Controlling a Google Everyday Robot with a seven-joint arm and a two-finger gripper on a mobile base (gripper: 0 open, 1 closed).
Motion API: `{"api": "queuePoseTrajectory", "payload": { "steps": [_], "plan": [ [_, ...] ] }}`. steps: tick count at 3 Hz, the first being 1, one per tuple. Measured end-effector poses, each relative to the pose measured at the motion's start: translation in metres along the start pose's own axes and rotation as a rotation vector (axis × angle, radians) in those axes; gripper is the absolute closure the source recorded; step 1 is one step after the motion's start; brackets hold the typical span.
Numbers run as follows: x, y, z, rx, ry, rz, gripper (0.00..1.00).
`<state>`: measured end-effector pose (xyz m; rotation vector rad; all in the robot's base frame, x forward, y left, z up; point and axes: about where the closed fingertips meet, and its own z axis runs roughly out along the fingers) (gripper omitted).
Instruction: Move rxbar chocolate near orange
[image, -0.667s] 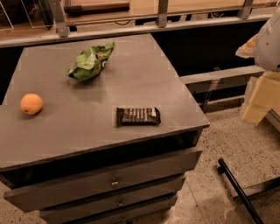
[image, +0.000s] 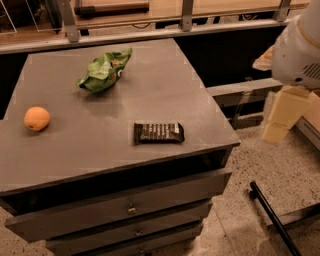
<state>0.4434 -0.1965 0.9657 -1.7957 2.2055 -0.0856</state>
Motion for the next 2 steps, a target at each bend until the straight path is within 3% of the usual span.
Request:
{"api": "queuePoseTrajectory", "payload": {
  "steps": [2],
  "plan": [
    [-0.092, 0.014, 0.073, -0.148, 0.004, -0.204, 0.0]
  ]
}}
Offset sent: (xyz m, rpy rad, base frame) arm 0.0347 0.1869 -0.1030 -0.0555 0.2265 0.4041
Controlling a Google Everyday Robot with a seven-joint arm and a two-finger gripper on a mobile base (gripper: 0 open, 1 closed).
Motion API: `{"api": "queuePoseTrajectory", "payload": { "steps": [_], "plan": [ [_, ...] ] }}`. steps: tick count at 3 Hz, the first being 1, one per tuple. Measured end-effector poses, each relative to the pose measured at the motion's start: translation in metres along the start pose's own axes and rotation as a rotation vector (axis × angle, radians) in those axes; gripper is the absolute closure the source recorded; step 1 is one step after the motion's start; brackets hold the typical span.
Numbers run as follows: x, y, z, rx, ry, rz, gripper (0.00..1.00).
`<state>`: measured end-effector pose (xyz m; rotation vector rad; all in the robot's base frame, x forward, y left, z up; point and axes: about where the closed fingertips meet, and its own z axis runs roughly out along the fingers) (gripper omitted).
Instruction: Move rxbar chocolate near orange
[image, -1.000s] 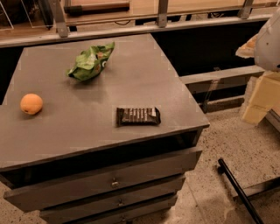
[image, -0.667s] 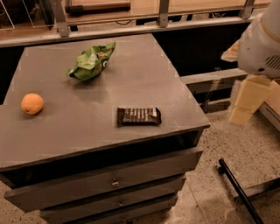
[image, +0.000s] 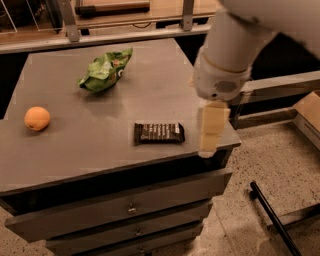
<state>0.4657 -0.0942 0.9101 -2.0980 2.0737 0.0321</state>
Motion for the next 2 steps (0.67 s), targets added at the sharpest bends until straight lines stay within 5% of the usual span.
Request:
{"api": "queuePoseTrajectory", "payload": {
  "steps": [2],
  "plan": [
    [-0.0157, -0.0025, 0.0089, -0.015, -0.004, -0.032, 0.0]
  ]
}}
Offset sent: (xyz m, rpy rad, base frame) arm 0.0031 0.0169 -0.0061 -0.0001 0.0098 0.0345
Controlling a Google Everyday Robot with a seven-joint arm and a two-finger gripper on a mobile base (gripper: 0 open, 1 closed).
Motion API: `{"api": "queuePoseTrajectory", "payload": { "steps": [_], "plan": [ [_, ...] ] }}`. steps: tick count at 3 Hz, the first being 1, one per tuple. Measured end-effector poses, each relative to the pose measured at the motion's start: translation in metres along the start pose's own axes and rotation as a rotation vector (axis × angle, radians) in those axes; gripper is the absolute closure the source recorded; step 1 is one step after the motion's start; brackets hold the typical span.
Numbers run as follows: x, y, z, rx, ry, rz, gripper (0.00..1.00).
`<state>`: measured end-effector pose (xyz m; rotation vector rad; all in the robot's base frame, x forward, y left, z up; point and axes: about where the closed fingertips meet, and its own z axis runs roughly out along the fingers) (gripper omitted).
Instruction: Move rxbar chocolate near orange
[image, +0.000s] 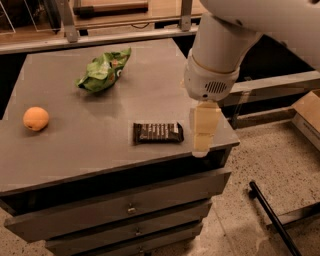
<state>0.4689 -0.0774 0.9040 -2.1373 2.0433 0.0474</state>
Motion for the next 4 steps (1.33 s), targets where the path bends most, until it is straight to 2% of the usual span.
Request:
{"api": "queuePoseTrajectory", "payload": {
  "steps": [1, 2, 4],
  "plan": [
    [0.001, -0.004, 0.002, 0.001, -0.005, 0.031, 0.0],
    [-0.007, -0.016, 0.017, -0.023, -0.016, 0.05, 0.0],
    [-0.03, -0.029, 0.05, -0.069, -0.062, 0.026, 0.0]
  ]
}}
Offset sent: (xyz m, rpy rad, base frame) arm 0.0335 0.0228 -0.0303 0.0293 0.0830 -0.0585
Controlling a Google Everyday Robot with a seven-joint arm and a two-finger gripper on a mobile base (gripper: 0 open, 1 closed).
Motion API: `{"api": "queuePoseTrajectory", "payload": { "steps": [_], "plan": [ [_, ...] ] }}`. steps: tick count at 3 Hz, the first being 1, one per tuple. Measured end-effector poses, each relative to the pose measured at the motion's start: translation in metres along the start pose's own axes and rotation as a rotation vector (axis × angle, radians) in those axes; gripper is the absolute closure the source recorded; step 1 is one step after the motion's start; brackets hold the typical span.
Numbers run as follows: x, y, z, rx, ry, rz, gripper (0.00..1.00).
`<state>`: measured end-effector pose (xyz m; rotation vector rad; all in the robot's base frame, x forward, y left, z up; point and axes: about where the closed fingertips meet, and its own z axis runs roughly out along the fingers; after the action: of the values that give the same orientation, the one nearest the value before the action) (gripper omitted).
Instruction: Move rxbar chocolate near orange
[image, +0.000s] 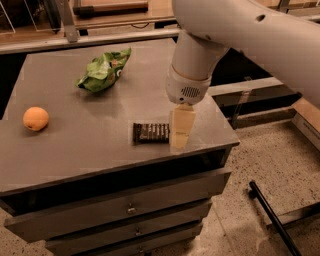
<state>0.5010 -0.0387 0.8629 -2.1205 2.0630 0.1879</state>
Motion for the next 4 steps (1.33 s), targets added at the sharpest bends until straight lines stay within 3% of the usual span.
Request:
{"api": "queuePoseTrajectory", "payload": {
  "steps": [2, 3, 4],
  "plan": [
    [-0.01, -0.004, 0.032, -0.024, 0.003, -0.009, 0.0],
    [-0.011, -0.004, 0.034, -0.023, 0.005, -0.008, 0.13],
    [-0.011, -0.004, 0.034, -0.022, 0.005, -0.01, 0.37]
  ]
}}
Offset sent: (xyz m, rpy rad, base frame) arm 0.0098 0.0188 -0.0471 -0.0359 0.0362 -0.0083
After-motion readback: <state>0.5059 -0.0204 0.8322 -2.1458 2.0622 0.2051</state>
